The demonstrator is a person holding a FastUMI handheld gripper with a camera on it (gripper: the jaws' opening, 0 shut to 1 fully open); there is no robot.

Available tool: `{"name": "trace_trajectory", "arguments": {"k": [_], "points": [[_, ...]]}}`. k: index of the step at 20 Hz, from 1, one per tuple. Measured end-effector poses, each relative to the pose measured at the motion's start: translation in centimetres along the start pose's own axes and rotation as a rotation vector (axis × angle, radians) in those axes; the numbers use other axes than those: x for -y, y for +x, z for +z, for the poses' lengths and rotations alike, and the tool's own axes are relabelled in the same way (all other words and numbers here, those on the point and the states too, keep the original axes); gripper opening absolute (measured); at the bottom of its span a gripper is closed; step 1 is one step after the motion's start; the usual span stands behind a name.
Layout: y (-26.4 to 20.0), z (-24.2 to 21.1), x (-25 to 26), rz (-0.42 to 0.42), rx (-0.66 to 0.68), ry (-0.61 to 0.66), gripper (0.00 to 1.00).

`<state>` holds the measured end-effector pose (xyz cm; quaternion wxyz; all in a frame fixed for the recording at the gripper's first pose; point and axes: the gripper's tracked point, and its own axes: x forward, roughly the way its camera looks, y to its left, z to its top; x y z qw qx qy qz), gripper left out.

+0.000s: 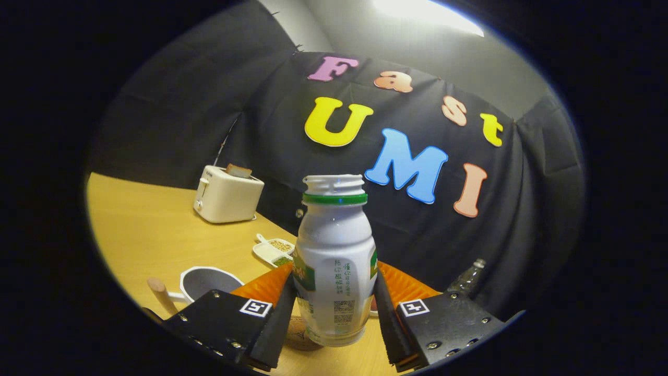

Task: Take the bottle from table, then pour the juice into the cup, finally place the bottle on the coaster

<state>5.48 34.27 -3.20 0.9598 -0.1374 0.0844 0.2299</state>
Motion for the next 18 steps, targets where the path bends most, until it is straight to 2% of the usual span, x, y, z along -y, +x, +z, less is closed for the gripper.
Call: {"name": "trace_trajectory", "arguments": {"k": [8, 18], "points": [[3.4, -4.1, 0.0, 0.042, -0.069, 0.286, 0.74], [4.6, -7.0, -0.5, 0.038, -0.111, 0.349, 0.75]]}}
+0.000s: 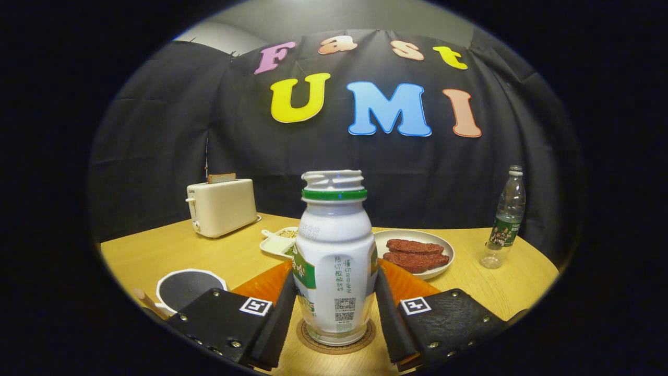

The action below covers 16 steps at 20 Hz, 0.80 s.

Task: Take the bottle from table, then pour the juice into the cup, finally place the bottle on the coaster

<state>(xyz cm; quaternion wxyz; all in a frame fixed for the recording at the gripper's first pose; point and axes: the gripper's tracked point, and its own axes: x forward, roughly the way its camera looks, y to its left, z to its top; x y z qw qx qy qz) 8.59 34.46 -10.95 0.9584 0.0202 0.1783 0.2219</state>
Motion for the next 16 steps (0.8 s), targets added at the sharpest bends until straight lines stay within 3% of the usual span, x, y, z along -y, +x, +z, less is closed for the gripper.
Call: {"name": "trace_trajectory", "arguments": {"k": [4, 7, 8, 9, 16], "points": [[-0.8, -0.4, -0.4, 0.010, 0.015, 0.029, 0.78], [-0.6, -2.8, -0.1, -0.011, -0.056, 0.015, 0.82], [-0.6, -2.5, -0.1, -0.014, -0.052, 0.013, 0.91], [-0.7, -2.3, -0.1, -0.017, -0.039, 0.014, 0.93], [-2.4, 1.3, -0.3, -0.019, 0.042, 0.031, 0.92]]}}
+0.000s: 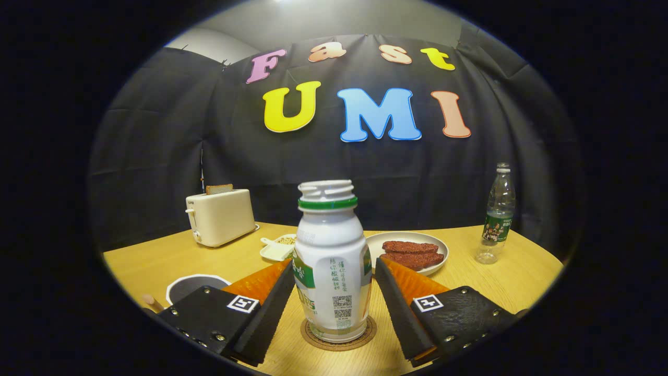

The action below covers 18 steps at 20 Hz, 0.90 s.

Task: Take the bottle from table, then pour the juice into the cup, finally place the bottle on the coaster

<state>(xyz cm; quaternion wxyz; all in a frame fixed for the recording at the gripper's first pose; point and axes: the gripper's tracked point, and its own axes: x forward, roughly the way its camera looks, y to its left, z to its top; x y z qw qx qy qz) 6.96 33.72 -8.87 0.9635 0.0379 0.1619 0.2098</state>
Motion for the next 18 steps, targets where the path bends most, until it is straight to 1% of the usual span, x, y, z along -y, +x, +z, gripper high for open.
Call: {"name": "trace_trajectory", "arguments": {"k": [3, 6, 8, 12, 16, 18], "points": [[-1.1, 2.7, 0.2, -0.017, 0.057, -0.029, 0.92], [-2.5, 6.1, -0.6, -0.010, 0.120, -0.049, 0.92], [-3.6, 8.2, -0.8, -0.018, 0.161, -0.090, 0.92], [-6.4, 13.0, -1.1, -0.020, 0.277, -0.116, 0.92], [-9.4, 16.1, 0.9, -0.035, 0.347, -0.112, 0.92], [-10.5, 16.5, 2.8, -0.051, 0.359, -0.097, 0.92]]}}
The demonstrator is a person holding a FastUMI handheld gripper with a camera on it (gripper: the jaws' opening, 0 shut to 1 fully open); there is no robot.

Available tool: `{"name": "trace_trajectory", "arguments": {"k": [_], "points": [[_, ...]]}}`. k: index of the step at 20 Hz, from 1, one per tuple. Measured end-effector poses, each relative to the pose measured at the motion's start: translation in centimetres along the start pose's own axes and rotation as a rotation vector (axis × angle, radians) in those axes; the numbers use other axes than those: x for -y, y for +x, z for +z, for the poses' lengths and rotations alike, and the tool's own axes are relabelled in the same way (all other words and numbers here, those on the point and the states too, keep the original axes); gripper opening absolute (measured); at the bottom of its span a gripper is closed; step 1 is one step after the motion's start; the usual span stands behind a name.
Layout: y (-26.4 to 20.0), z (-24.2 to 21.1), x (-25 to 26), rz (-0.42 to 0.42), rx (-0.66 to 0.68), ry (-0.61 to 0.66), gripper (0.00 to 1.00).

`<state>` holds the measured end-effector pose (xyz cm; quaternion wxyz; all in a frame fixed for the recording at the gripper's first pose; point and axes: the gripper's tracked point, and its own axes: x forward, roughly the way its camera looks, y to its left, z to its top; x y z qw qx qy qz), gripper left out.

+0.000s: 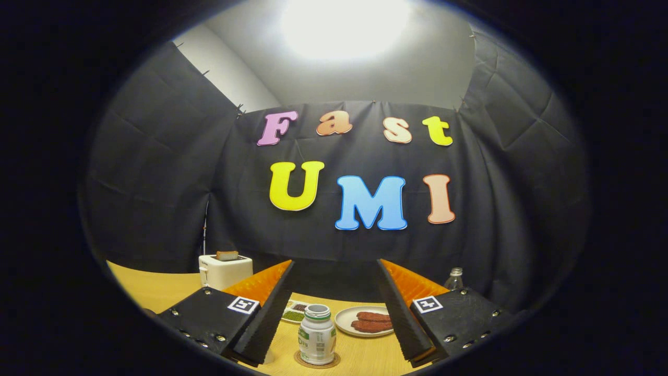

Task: Take the bottle from table, then pour the juice into the cup, finally place the bottle on the coaster

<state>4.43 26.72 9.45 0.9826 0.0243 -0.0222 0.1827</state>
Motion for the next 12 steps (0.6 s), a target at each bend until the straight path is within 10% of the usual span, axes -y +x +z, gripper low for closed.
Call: {"name": "trace_trajectory", "arguments": {"k": [12], "points": [[-6.7, -3.6, 15.0, -0.119, -0.011, 0.023, 0.92]]}}
